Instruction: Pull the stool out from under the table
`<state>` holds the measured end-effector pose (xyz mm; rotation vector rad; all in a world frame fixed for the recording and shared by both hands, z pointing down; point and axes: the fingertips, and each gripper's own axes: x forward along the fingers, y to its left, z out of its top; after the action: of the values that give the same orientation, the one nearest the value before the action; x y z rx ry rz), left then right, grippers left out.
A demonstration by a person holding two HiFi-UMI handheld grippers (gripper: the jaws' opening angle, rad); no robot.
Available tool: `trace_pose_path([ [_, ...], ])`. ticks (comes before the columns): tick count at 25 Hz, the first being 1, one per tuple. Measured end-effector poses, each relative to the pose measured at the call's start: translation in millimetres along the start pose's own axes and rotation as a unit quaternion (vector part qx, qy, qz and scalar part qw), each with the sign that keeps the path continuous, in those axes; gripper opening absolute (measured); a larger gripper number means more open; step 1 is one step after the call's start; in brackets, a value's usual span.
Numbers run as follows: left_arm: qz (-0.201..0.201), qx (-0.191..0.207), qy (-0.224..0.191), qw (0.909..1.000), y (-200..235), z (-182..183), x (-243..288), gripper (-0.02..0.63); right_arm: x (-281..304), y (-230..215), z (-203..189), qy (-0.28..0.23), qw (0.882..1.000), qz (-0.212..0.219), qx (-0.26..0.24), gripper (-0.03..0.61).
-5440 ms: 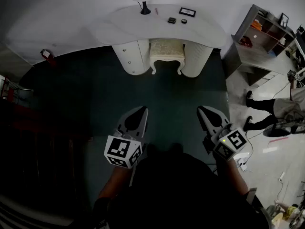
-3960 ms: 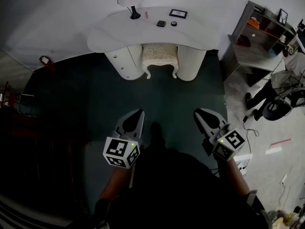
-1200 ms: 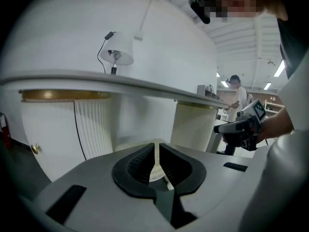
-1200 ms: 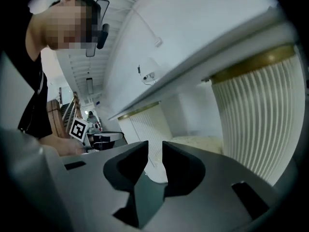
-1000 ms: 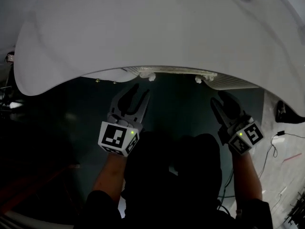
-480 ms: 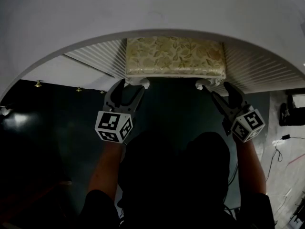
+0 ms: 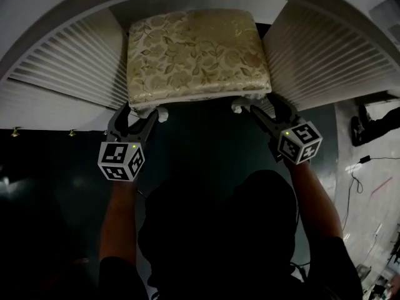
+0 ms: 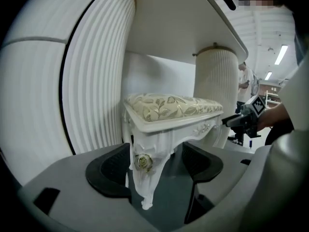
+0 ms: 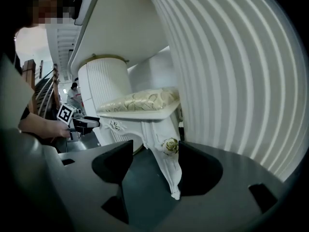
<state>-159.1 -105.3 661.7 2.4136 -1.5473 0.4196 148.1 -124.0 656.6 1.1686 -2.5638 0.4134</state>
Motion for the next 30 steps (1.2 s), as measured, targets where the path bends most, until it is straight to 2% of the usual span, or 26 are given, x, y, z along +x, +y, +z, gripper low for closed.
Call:
trace_pose_path([
  [4, -0.01, 0.003, -0.005, 0.9999, -1, 5, 8, 0.331, 10, -4, -7, -0.002, 1.0, -0.015, 0.019, 0.245],
  [12, -0.009, -0.006, -0.013, 0.9999, 4, 1, 22, 0.331, 17, -6, -11, -0.004, 0.998, -0.052, -0.031, 0.245],
  [14, -0.015, -0.011, -0.015, 0.9997, 3, 1, 24, 0.331, 13, -5, -12, -0.001, 0.998, -0.043, -0.034, 0.245],
  [18, -0.027, -0.023, -0.012, 0.9993, 7, 3, 23, 0.331, 9, -1, -11, 0.0, 1.0, -0.011, -0.004, 0.245],
  [22, -0.043, -0.006, 0.005, 0.999, 6, 3, 21, 0.331, 7, 1, -11, 0.007, 1.0, 0.007, 0.006, 0.245],
  [24, -0.05, 0.009, 0.012, 0.9986, 4, 1, 18, 0.317, 8, -2, -10, 0.019, 1.0, 0.011, -0.018, 0.244],
  [27, -0.045, 0.042, 0.019, 0.9979, 3, 1, 15, 0.296, 15, -7, -5, 0.028, 0.998, -0.007, -0.051, 0.245],
  [30, -0.046, 0.043, 0.016, 0.9979, 3, 7, 19, 0.302, 23, -12, -2, 0.019, 1.0, -0.005, -0.015, 0.245],
])
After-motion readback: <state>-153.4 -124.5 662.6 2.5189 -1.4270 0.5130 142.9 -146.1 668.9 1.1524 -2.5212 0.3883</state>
